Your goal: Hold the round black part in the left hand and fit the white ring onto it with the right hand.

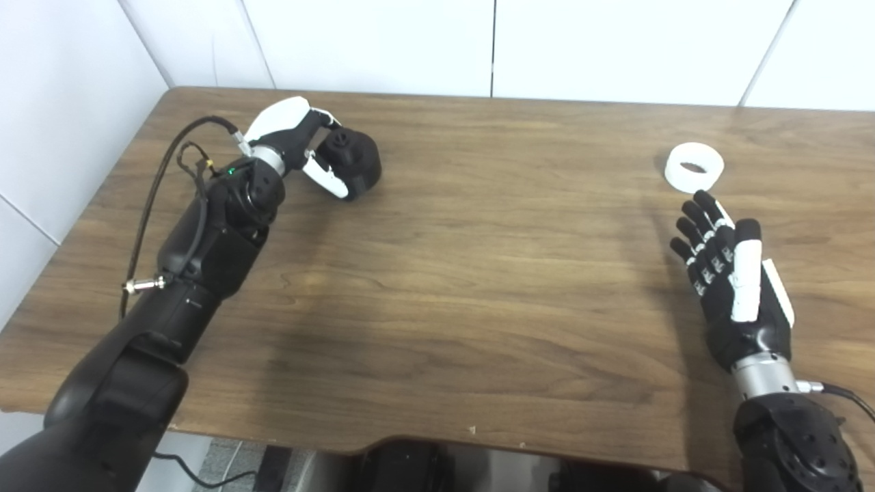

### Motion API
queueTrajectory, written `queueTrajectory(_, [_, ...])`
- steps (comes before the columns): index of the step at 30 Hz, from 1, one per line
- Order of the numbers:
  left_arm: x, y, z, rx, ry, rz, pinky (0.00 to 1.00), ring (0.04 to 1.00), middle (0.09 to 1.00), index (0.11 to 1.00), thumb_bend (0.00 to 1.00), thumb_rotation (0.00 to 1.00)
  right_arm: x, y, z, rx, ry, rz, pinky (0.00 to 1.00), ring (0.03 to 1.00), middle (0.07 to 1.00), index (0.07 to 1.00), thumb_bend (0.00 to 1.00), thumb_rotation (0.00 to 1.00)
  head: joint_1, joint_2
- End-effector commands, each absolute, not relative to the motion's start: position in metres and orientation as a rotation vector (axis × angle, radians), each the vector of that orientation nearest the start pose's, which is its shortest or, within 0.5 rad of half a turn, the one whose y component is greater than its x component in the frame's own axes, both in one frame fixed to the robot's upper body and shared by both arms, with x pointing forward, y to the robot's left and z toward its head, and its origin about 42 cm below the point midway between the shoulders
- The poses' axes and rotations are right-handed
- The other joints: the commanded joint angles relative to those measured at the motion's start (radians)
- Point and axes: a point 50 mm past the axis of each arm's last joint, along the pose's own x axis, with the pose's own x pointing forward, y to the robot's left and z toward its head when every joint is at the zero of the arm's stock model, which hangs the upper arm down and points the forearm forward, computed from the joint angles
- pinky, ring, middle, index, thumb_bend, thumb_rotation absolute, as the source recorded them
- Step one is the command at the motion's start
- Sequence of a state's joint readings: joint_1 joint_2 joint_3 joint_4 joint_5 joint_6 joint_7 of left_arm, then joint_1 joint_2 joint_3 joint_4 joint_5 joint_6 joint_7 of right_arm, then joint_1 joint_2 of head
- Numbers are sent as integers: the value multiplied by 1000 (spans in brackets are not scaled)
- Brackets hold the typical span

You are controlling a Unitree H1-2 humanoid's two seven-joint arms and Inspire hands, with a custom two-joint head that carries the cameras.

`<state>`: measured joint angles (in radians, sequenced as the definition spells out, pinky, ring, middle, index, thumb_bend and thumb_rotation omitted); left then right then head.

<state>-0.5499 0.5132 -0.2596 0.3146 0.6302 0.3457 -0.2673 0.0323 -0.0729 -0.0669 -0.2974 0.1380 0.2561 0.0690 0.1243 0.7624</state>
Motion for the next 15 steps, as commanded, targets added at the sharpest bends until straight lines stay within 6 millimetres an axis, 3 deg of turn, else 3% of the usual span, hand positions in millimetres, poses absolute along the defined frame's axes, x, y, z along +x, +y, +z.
queueTrajectory(1, [453,325,228,1219,160,-73,830,967,885,676,839,126,270,-245,169,46,-89,45,935,953,945,942,683,1000,1,1])
queueTrajectory(7, [451,319,226,1216,180,-104,792,962,897,674,833,144,271,-246,170,39,-92,51,944,956,947,948,678,1000,2,3])
queueTrajectory(15, [445,308,220,1213,182,-139,810,952,873,663,826,151,271,-246,173,35,-91,52,945,961,948,954,663,1000,6,7])
